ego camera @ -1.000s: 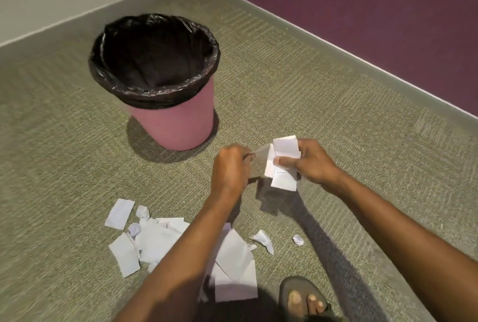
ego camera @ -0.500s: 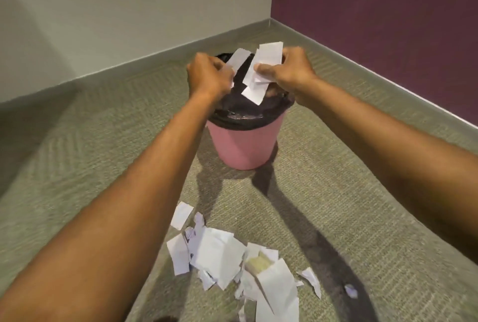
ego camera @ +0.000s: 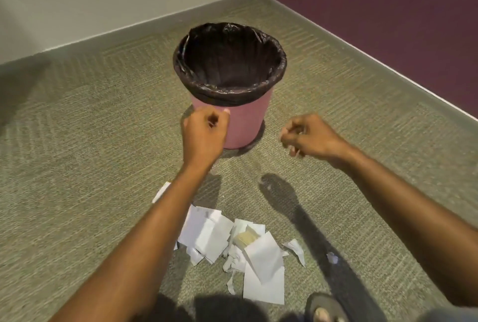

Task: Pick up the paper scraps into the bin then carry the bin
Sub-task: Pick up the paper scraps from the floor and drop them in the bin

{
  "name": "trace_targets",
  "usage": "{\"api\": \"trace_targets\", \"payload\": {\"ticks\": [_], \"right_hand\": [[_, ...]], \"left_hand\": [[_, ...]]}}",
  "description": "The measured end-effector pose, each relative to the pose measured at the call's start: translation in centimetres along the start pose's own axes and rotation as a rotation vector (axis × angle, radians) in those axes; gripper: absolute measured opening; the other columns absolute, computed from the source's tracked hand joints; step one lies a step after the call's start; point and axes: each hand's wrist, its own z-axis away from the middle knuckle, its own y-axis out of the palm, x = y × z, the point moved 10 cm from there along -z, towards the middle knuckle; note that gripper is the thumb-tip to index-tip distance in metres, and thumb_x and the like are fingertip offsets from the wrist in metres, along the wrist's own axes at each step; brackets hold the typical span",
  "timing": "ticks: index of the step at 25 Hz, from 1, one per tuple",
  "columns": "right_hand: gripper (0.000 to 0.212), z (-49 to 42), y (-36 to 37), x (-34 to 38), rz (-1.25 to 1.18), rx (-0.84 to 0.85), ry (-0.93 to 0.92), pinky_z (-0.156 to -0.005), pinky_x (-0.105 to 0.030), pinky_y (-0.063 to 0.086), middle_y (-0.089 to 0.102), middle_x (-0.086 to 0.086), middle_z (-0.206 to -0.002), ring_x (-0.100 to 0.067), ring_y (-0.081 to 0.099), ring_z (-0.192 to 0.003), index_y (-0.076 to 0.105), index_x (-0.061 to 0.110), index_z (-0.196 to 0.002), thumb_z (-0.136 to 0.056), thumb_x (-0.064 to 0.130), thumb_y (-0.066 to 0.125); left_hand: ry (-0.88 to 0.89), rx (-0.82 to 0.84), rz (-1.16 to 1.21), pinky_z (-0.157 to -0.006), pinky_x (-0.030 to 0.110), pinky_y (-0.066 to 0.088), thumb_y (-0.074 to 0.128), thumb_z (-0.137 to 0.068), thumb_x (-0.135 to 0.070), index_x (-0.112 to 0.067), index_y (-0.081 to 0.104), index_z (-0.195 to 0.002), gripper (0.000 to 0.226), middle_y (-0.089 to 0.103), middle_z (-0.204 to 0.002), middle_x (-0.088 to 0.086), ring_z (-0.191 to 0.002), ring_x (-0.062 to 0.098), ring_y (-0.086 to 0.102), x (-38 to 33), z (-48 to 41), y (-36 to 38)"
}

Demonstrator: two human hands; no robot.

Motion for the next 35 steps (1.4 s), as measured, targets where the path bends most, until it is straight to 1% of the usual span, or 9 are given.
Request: {"api": "trace_targets", "payload": {"ticks": [2,4,8,11,17,22,28,32,35], "right_hand": [[0.015,4.1,4.4,-8.4,0.311,0.218,0.179,-0.068,-0.036,0.058,0.069,-0.007,-0.094,-0.018,0.067,-0.079,0.064,0.009,-0.097,-0.089,0.020,0.069],[0.038,8.3,7.0,-16.3,0.637,0.316,0.355,-0.082,-0.039,0.055,0.063,-0.009,-0.114,-0.027,0.064,-0.098,0.056,0.013,-0.115,-0.087,0.035,0.067],[0.049,14.5,10.7,-23.5,0.810,0.303,0.465,-0.081,-0.040,0.052,0.046,-0.014,-0.125,-0.036,0.064,-0.103,0.039,0.015,-0.132,-0.090,0.033,0.057],[0.029,14.6,11.0,-22.7,0.869,0.146,0.364,-0.073,-0.041,0.052,0.049,-0.012,-0.118,-0.033,0.066,-0.094,0.049,0.013,-0.121,-0.092,0.014,0.046],[0.014,11.7,12.7,-18.3,0.648,0.131,0.167,-0.071,-0.038,0.049,0.058,-0.010,-0.098,-0.034,0.065,-0.087,0.067,0.011,-0.095,-0.093,0.017,0.055],[0.033,12.2,15.3,-18.3,0.687,0.265,0.207,-0.082,-0.038,0.053,0.050,-0.006,-0.112,-0.028,0.060,-0.098,0.062,0.014,-0.110,-0.083,0.029,0.072],[0.035,13.6,16.3,-17.7,0.724,0.157,0.090,-0.081,-0.036,0.055,0.049,-0.008,-0.126,-0.023,0.060,-0.097,0.056,0.013,-0.124,-0.094,0.028,0.062],[0.070,14.4,16.7,-19.2,0.667,0.345,0.174,-0.081,-0.038,0.052,0.041,-0.005,-0.127,-0.026,0.051,-0.108,0.043,0.021,-0.135,-0.077,0.045,0.074],[0.061,15.4,18.4,-18.4,0.883,0.349,0.039,-0.074,-0.039,0.054,0.039,-0.010,-0.133,-0.028,0.048,-0.108,0.038,0.019,-0.139,-0.084,0.018,0.065]], "left_hand": [[-0.052,0.390,-0.040,-0.058,0.026,0.042,0.061,-0.091,-0.036,-0.021,0.060,-0.068,0.028,0.058,-0.065,-0.007,-0.059,0.006,0.053,3.4,7.4,6.2],[-0.063,0.792,-0.193,-0.074,0.027,0.047,0.067,-0.086,-0.044,-0.023,0.064,-0.102,0.027,0.061,-0.098,-0.005,-0.088,0.012,0.060,6.2,14.9,11.3],[0.171,1.243,-0.620,-0.112,0.045,0.028,0.071,-0.070,-0.062,-0.031,0.026,-0.148,0.095,0.028,-0.152,0.007,-0.140,0.030,0.025,10.2,23.2,15.2],[0.284,1.248,-0.811,-0.114,0.051,0.020,0.071,-0.078,-0.048,-0.025,0.021,-0.149,0.090,0.015,-0.158,0.013,-0.145,0.035,0.013,11.1,24.0,15.0],[0.272,1.117,-0.786,-0.088,0.046,0.046,0.056,-0.088,-0.010,-0.014,0.045,-0.132,0.045,0.038,-0.141,0.014,-0.127,0.034,0.040,11.2,22.3,13.8],[0.281,1.081,-0.751,-0.078,0.045,0.050,0.060,-0.090,-0.012,-0.013,0.053,-0.122,0.034,0.045,-0.128,0.012,-0.116,0.032,0.049,10.9,22.0,14.0],[0.297,1.077,-0.767,-0.076,0.044,0.052,0.065,-0.090,-0.018,-0.008,0.059,-0.116,0.028,0.051,-0.123,0.013,-0.113,0.032,0.052,11.2,21.9,14.0],[0.298,1.060,-0.757,-0.078,0.044,0.053,0.062,-0.091,-0.012,-0.006,0.059,-0.111,0.021,0.052,-0.119,0.013,-0.109,0.032,0.055,11.2,22.0,13.7],[0.278,1.046,-0.721,-0.078,0.043,0.051,0.062,-0.091,-0.013,-0.005,0.060,-0.108,0.018,0.055,-0.114,0.014,-0.106,0.032,0.057,11.2,22.0,13.4]]}}
